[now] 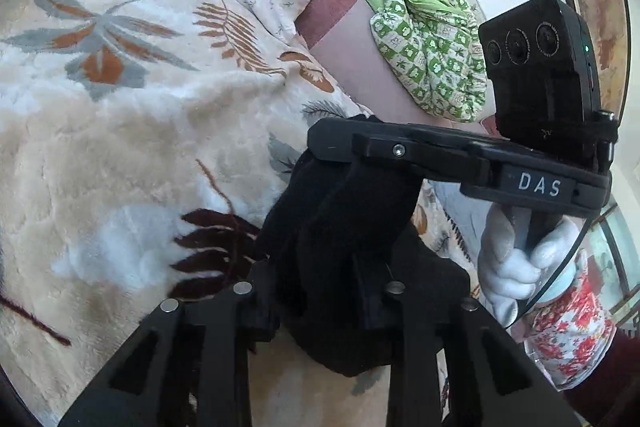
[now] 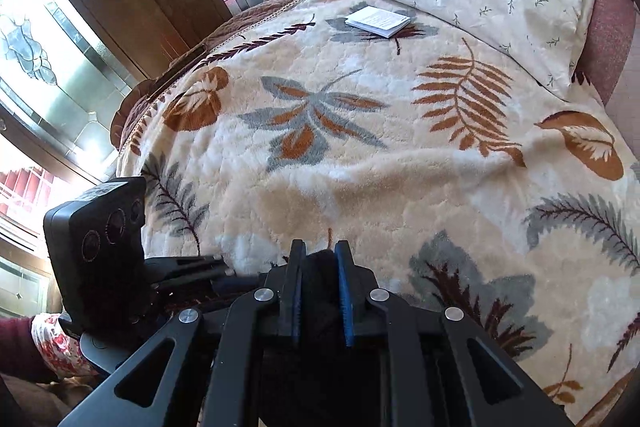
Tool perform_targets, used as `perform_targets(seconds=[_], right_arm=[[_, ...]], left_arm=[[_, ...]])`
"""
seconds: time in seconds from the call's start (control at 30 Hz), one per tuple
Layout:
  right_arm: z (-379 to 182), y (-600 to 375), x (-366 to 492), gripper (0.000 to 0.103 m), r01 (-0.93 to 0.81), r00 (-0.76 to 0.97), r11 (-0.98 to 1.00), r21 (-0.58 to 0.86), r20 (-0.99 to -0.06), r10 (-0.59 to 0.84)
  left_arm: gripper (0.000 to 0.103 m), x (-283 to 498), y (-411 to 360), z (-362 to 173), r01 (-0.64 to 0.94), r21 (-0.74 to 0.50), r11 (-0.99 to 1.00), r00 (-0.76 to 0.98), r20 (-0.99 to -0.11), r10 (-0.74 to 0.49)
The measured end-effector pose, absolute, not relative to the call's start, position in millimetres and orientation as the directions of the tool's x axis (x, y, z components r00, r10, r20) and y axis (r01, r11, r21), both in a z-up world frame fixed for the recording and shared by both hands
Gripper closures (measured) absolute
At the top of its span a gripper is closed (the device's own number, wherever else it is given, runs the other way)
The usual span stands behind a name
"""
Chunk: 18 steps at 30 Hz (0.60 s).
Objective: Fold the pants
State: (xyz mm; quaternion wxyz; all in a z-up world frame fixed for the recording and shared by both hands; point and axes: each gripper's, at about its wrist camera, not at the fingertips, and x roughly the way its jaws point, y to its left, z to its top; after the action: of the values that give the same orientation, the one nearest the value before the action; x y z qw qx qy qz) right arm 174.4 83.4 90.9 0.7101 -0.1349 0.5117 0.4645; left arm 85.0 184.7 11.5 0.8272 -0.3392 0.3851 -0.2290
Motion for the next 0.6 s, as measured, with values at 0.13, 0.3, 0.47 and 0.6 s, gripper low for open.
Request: perform_targets(seconds=[0.13, 0.3, 0.47, 0.6], right_arm=[[103.0, 69.5, 170.1, 0.087, -0.785, 0.08, 0.554, 0.279, -0.84, 0.536], [116.6, 28.2, 176.1, 0.087, -0.736, 0.134, 0.612, 0.29, -0.823, 0.552], [118.6, -21.9, 178.7, 0.087, -0.679, 0.182, 0.668, 0.303, -0.813, 0.553], [107.5, -69.1, 181.5, 0.087, -0.62, 0.208, 0.712, 0.33, -0.806, 0.554]], left_arm=[[0.08, 80.2, 171.3, 30.7, 0.144, -0.741, 0.656, 0.605, -0.459, -0.651], [0.08, 79.5, 142.7, 56.8, 0.176, -0.733, 0.657, 0.606, -0.445, -0.659], [0.08, 88.9, 94.5, 66.3, 0.198, -0.72, 0.665, 0.569, -0.468, -0.677], [0.077, 91.5, 52.6, 63.1, 0.212, -0.689, 0.693, 0.536, -0.51, -0.672]])
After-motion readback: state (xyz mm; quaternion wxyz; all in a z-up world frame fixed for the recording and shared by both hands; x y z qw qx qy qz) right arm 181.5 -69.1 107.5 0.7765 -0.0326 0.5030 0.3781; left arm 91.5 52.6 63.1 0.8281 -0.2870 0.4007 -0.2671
